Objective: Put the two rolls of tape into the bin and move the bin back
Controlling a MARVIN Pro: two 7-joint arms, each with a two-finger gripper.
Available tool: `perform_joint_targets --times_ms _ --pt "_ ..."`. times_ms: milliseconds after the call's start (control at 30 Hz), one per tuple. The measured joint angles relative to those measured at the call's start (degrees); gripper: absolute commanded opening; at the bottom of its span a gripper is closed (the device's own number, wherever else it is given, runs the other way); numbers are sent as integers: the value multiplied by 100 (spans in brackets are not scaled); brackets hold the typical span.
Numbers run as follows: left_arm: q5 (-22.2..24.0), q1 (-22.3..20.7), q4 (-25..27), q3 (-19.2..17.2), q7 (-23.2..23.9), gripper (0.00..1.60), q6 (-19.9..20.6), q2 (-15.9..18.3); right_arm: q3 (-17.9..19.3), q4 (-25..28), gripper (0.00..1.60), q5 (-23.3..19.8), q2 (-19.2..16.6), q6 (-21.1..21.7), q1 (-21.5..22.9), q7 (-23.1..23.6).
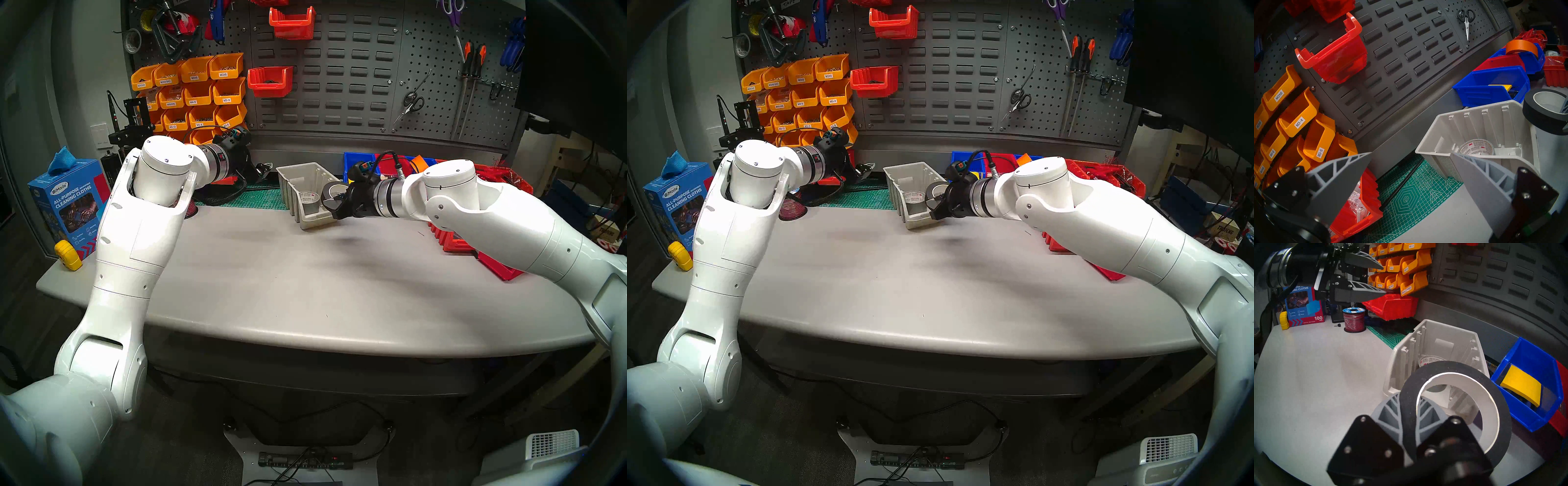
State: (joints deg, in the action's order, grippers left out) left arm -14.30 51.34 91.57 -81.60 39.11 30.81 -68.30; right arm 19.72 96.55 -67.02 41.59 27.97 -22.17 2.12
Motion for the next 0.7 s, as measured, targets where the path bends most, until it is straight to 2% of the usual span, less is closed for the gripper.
perform_joint_targets --times_ms 233,700 --pt "0 0 0 0 0 160 0 0 -97 -394 0 147 366 -100 89 108" --pt "1 0 0 0 0 160 -2 0 -417 -1574 0 446 1260 -412 382 379"
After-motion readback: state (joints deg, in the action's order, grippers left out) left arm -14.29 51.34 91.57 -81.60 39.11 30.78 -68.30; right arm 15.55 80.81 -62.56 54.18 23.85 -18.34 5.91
